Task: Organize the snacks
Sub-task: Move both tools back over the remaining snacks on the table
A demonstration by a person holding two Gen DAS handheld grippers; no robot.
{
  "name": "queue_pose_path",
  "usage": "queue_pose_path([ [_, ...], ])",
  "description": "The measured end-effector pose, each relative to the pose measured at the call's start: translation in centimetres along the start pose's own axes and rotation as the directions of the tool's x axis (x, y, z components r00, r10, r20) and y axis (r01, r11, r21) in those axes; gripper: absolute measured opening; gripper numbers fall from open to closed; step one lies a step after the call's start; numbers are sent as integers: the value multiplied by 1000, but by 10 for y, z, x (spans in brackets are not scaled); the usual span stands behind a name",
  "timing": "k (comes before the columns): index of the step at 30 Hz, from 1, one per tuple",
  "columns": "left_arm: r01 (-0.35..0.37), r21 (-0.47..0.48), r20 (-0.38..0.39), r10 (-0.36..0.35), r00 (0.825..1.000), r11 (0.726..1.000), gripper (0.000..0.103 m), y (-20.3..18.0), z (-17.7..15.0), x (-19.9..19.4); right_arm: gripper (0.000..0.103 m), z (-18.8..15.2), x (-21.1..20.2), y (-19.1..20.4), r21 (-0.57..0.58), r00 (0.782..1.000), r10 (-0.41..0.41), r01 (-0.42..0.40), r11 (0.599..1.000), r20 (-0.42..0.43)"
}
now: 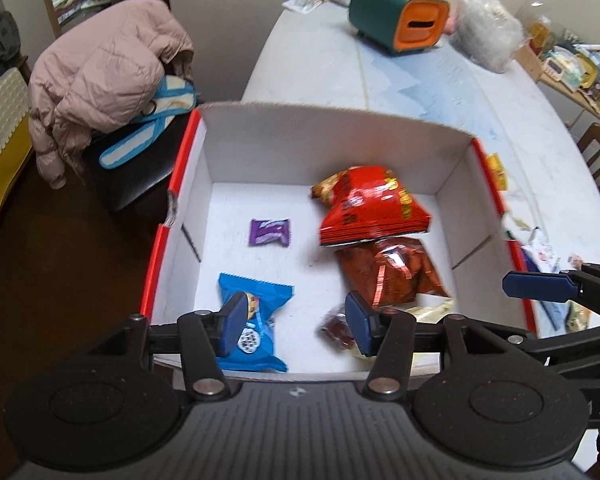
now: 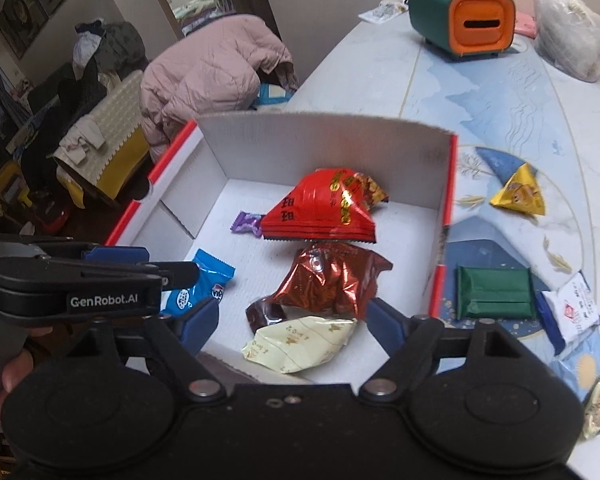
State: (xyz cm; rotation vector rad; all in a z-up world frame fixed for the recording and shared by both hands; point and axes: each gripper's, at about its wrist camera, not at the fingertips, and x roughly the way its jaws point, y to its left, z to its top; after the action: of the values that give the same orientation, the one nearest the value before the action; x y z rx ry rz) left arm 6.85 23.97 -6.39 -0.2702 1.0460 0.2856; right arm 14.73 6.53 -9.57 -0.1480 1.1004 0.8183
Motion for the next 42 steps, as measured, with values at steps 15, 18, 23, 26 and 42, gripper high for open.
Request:
queue_pose_path([
  [15,87,122,140,-104,985,989,64,-68,-6,-50,98,-17,-83,-32,25,984,-13,9,1000,177],
  [18,101,131,155,-121,980,986,71,-82,-6,-54,101,-23,-97,-45,35,977,-16,9,999,211],
  [23,131,150,169,-156,973,980,73,-108,-10,-55,102,-35,-119,-69,58,965,-24,9,998,260],
  [26,143,160,166,-169,971,977,73,-126,-12,-53,102,-44,-130,-86,64,959,-38,21,998,280],
  [42,150,149,115,-168,979,977,73,-232,-23,-4,102,-104,-162,-199,41,946,-173,168,985,275],
])
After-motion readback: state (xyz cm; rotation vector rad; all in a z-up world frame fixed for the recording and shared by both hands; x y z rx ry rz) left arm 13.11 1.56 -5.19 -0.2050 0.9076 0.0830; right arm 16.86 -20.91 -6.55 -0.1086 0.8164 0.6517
